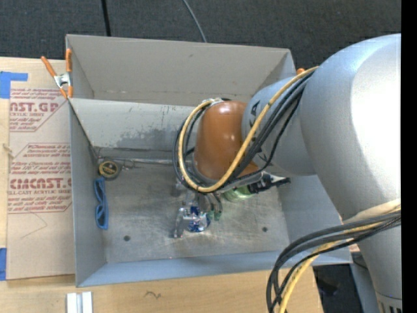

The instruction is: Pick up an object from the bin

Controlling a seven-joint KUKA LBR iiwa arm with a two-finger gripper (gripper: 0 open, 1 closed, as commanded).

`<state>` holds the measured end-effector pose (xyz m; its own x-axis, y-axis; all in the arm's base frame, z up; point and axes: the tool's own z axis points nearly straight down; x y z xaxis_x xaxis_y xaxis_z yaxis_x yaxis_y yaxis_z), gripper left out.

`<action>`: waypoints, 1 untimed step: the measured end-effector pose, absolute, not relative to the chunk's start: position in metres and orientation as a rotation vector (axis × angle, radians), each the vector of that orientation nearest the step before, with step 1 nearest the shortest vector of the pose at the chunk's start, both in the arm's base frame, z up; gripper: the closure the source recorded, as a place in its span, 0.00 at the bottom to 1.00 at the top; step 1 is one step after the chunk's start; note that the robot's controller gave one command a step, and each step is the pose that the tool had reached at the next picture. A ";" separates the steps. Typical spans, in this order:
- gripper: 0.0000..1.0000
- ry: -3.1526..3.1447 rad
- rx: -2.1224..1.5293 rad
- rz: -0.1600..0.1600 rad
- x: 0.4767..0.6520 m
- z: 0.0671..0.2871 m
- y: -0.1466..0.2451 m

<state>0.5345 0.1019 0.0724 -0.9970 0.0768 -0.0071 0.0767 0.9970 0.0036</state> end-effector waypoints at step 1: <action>0.00 3.139 -0.042 -0.002 0.482 0.078 0.040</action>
Offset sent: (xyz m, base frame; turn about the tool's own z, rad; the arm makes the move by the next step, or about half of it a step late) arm -0.0527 -0.0594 0.0059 -0.1076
